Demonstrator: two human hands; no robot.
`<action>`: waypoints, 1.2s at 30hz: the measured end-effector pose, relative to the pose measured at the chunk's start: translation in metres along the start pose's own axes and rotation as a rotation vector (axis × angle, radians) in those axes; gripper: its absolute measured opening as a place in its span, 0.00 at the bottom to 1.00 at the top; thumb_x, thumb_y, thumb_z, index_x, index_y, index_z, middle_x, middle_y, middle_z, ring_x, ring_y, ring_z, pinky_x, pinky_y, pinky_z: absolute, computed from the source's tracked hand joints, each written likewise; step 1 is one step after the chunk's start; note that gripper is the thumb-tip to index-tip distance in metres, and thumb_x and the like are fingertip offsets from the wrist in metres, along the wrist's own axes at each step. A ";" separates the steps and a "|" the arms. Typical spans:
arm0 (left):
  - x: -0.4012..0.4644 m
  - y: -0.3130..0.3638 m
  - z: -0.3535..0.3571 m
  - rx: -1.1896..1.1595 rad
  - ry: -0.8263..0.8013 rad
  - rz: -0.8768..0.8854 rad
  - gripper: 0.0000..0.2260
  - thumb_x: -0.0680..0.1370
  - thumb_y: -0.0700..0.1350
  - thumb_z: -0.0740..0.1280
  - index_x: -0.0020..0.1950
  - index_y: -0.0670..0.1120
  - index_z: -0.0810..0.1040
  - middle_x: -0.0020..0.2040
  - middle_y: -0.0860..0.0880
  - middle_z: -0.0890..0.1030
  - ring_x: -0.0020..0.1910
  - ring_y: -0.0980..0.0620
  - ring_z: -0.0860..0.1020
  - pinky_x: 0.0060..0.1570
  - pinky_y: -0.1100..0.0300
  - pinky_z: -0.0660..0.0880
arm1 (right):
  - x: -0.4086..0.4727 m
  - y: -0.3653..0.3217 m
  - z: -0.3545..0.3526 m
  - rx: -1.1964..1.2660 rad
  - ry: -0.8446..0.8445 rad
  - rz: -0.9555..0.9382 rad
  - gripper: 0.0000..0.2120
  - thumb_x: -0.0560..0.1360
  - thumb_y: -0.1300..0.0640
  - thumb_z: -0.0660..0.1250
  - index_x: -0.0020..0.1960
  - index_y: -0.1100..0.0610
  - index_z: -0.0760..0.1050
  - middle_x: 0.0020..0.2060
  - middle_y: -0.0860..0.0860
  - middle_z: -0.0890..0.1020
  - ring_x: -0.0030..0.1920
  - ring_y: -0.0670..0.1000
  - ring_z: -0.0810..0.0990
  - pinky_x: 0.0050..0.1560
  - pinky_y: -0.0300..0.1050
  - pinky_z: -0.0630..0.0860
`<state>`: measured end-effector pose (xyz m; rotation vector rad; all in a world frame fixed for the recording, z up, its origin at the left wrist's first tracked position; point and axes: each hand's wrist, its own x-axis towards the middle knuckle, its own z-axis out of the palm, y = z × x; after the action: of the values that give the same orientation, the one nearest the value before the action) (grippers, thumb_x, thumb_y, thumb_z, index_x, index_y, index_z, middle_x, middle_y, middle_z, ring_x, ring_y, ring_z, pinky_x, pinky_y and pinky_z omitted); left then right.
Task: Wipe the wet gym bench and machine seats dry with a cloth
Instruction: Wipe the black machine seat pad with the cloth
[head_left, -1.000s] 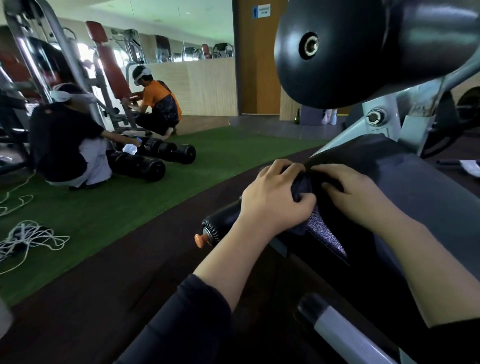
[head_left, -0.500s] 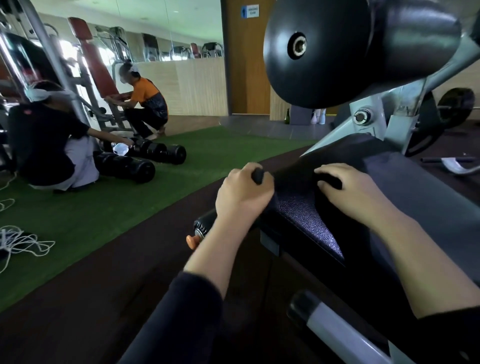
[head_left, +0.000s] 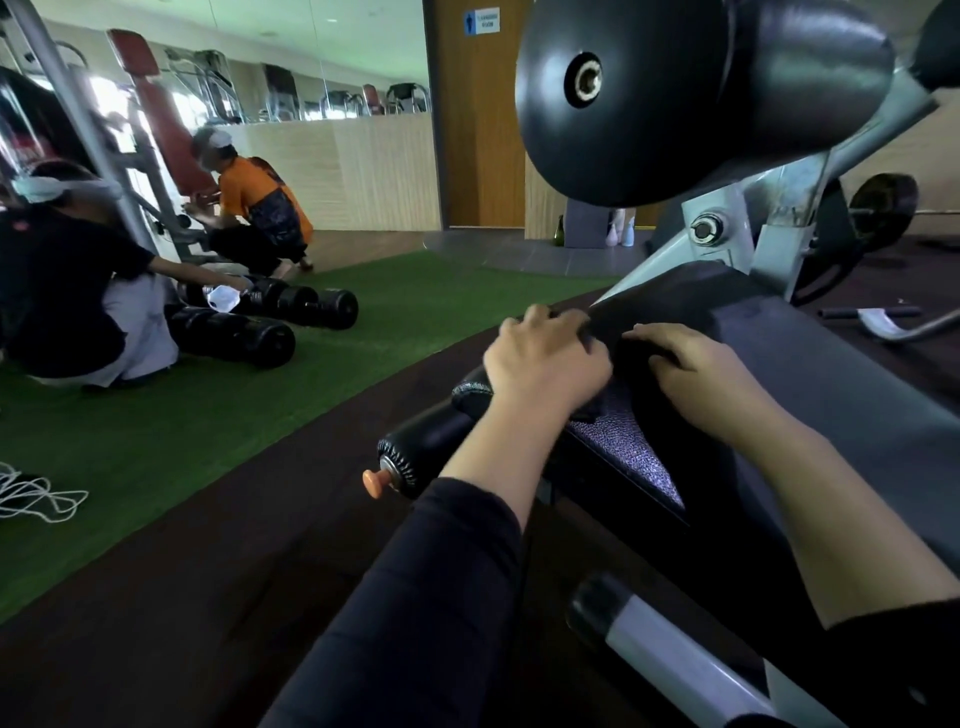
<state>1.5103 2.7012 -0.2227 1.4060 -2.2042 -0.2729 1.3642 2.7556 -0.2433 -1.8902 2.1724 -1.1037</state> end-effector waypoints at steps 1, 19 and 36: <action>0.000 -0.006 -0.007 -0.036 -0.004 -0.058 0.16 0.77 0.55 0.57 0.62 0.58 0.76 0.60 0.47 0.74 0.59 0.41 0.74 0.53 0.52 0.73 | -0.001 0.000 0.001 0.007 0.002 0.007 0.21 0.76 0.68 0.57 0.64 0.53 0.74 0.68 0.48 0.72 0.69 0.50 0.68 0.72 0.41 0.57; -0.054 -0.006 0.028 0.254 0.321 0.248 0.19 0.72 0.48 0.54 0.52 0.42 0.81 0.51 0.40 0.79 0.52 0.34 0.75 0.62 0.40 0.69 | -0.021 -0.003 0.000 0.120 0.048 0.023 0.18 0.78 0.66 0.57 0.63 0.53 0.74 0.66 0.47 0.74 0.68 0.47 0.68 0.73 0.46 0.55; -0.016 -0.023 -0.012 -0.139 -0.088 0.083 0.17 0.82 0.51 0.52 0.69 0.54 0.70 0.69 0.54 0.72 0.69 0.42 0.68 0.62 0.48 0.70 | -0.022 -0.047 0.030 0.031 0.084 0.017 0.21 0.78 0.52 0.59 0.71 0.51 0.66 0.73 0.53 0.62 0.74 0.56 0.56 0.74 0.53 0.54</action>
<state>1.5402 2.7067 -0.2275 1.2461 -2.2609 -0.4571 1.4235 2.7609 -0.2485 -1.8409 2.1964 -1.2281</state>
